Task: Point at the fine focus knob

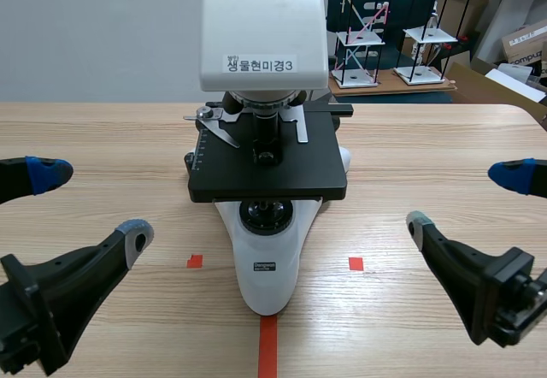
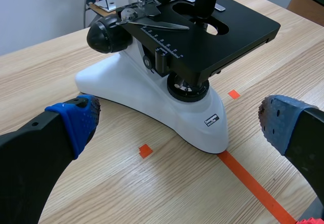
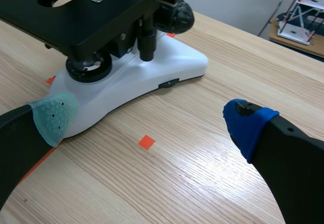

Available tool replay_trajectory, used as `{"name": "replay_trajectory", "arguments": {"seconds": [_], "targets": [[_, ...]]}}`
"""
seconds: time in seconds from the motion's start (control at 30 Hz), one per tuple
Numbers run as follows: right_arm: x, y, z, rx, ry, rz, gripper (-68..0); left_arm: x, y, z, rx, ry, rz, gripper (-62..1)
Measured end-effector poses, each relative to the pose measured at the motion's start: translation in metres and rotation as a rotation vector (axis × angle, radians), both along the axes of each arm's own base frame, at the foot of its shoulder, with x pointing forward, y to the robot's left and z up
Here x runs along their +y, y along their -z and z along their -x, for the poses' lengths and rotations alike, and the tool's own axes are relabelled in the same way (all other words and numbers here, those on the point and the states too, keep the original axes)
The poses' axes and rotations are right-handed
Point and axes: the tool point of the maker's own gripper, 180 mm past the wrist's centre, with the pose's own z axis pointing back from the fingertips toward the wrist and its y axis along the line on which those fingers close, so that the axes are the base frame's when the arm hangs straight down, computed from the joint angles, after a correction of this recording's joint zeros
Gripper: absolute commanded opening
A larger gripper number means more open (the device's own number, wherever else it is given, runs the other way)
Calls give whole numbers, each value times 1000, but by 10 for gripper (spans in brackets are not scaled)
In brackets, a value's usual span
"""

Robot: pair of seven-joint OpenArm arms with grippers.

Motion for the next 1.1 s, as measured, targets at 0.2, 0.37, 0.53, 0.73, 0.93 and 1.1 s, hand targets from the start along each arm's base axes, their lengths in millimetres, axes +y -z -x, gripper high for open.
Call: {"name": "replay_trajectory", "arguments": {"seconds": [0.2,0.37,0.53,0.73,0.93,1.1], "targets": [[-2,3,-1,10,9,19,-41,0,0,0,0,0,0,14],[-2,3,-1,10,9,20,-41,0,0,0,0,0,0,14],[-2,3,-1,10,9,20,-41,0,0,0,0,0,0,14],[-2,3,-1,10,9,20,-42,0,0,0,0,0,0,14],[-2,3,-1,10,9,20,-41,0,0,0,0,0,0,14],[-2,3,-1,10,9,20,-41,0,0,0,0,0,0,14]]}}
